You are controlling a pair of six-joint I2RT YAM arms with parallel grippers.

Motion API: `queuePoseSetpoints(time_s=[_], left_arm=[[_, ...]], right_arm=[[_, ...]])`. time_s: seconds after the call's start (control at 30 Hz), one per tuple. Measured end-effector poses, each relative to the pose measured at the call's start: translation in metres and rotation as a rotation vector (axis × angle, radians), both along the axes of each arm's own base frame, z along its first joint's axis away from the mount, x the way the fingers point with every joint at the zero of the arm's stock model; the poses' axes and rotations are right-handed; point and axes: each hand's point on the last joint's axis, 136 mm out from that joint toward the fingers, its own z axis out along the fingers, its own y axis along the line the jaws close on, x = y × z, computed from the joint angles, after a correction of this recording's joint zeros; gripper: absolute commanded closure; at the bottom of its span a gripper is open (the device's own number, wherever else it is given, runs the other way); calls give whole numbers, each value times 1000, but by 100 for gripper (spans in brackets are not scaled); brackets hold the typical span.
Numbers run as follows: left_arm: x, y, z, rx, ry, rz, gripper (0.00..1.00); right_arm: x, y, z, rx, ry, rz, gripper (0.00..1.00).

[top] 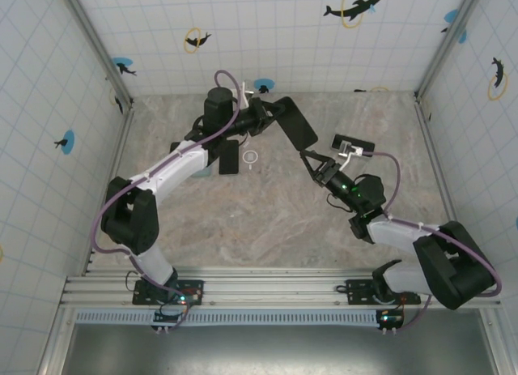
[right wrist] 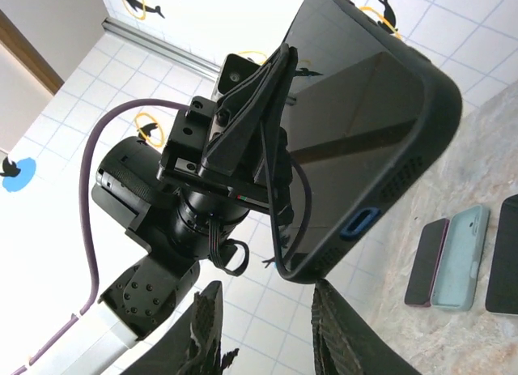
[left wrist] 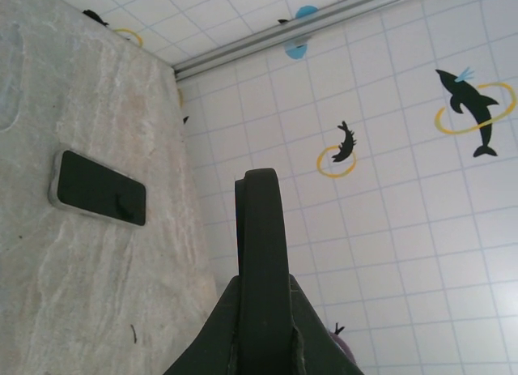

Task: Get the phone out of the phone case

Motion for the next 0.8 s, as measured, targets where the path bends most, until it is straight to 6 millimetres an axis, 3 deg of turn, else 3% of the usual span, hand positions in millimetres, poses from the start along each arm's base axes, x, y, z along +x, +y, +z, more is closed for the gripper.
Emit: queuePoseSetpoints(time_s=[0.33, 0.8], left_arm=[[-5, -6, 11, -43, 2, -20, 92], [-11, -11, 14, -59, 4, -40, 93]], right_arm=[[4, 2, -6, 9, 26, 6, 73], [1, 0, 7, 40, -28, 4, 72]])
